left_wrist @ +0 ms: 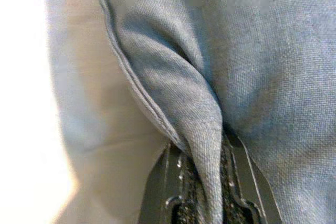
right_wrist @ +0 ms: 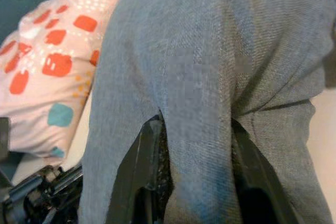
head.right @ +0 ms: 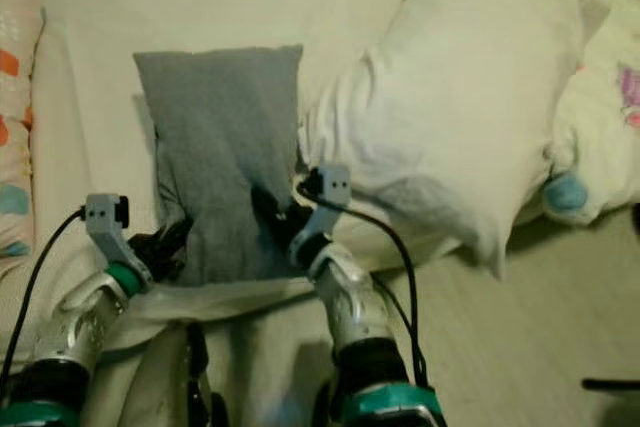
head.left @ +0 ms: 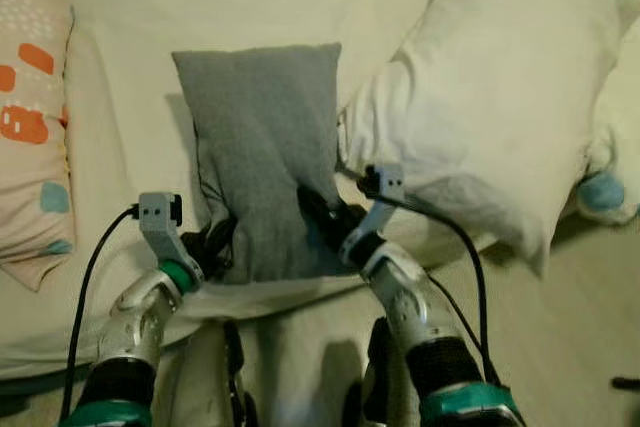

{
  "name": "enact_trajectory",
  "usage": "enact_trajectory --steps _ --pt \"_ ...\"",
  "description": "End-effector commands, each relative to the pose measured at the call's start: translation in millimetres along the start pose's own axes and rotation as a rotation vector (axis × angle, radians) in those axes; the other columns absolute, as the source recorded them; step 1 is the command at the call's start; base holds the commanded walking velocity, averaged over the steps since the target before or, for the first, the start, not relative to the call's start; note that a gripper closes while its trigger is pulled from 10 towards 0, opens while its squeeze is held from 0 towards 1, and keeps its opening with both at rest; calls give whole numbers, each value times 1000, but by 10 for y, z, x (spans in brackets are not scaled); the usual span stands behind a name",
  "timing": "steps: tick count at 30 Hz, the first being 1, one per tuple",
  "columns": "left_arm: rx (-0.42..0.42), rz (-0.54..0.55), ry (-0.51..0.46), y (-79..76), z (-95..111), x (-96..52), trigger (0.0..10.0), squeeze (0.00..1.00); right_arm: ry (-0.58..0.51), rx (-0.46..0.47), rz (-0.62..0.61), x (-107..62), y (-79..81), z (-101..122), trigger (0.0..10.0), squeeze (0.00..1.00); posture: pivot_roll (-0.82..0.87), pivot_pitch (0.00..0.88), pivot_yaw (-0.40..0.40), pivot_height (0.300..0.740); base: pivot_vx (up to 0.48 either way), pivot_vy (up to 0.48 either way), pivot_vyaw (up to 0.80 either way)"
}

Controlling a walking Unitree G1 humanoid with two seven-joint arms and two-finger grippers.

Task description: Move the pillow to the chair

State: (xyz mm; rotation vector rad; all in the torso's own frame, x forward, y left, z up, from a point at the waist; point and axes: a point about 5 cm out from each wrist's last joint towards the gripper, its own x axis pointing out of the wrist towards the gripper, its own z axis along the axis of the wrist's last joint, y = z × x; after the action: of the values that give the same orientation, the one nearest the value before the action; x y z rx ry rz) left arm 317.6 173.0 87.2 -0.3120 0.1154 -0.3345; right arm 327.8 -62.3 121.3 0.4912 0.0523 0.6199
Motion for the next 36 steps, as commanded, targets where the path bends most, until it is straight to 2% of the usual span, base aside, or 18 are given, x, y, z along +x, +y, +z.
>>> enact_trajectory --steps 1,2,3,7,18,20,23,24,25,26,27,29,32,36 --pt "48 -54 -67 -239 133 58 0 0 33 11 97 64 256 -106 0 0 92 52 -46 550 0 0 0" --pt "48 -54 -67 -239 133 58 0 0 33 11 97 64 256 -106 0 0 92 52 -46 550 0 0 0" --pt "37 -56 -121 -332 218 45 0 0 11 1 107 54 270 -63 0 0 95 40 -51 550 0 0 0" --pt "29 -47 -160 -395 304 42 0 0 -23 11 119 66 292 0 0 0 99 30 -55 550 0 0 0" --pt "29 -48 -183 -481 395 71 0 0 -48 60 158 90 380 75 0 0 93 18 -57 550 0 0 0" --pt "28 -51 -187 -509 418 67 0 0 -53 55 142 96 390 90 0 0 84 20 -49 550 0 0 0" --pt "40 -56 -201 -567 473 57 0 0 -67 -11 91 98 370 127 0 0 82 22 -47 550 0 0 0" --pt "60 -58 -209 -593 492 47 0 0 -72 -39 60 89 346 140 10000 0 79 22 -46 550 0 0 0" --pt "87 -44 -202 -598 489 41 6706 0 -78 -69 24 73 309 146 10000 0 78 22 -44 550 0 0 0" --pt "87 -44 -202 -598 489 41 6706 0 -78 -69 24 73 309 146 10000 0 78 22 -44 550 0 0 0" --pt "136 -26 -193 -613 492 32 10000 0 -84 -97 -28 34 243 146 10000 0 77 24 -42 550 0 0 0" --pt "136 -26 -193 -613 492 32 10000 0 -84 -97 -28 34 243 146 10000 0 77 24 -42 550 0 0 0" --pt "220 -19 -212 -650 541 21 10000 0 -87 -120 -78 1 173 158 10000 0 75 22 -38 550 0 0 0" --pt "259 -16 -213 -687 589 33 10000 0 -106 -96 -99 -11 148 174 10000 0 81 20 -42 560 0 0 0"
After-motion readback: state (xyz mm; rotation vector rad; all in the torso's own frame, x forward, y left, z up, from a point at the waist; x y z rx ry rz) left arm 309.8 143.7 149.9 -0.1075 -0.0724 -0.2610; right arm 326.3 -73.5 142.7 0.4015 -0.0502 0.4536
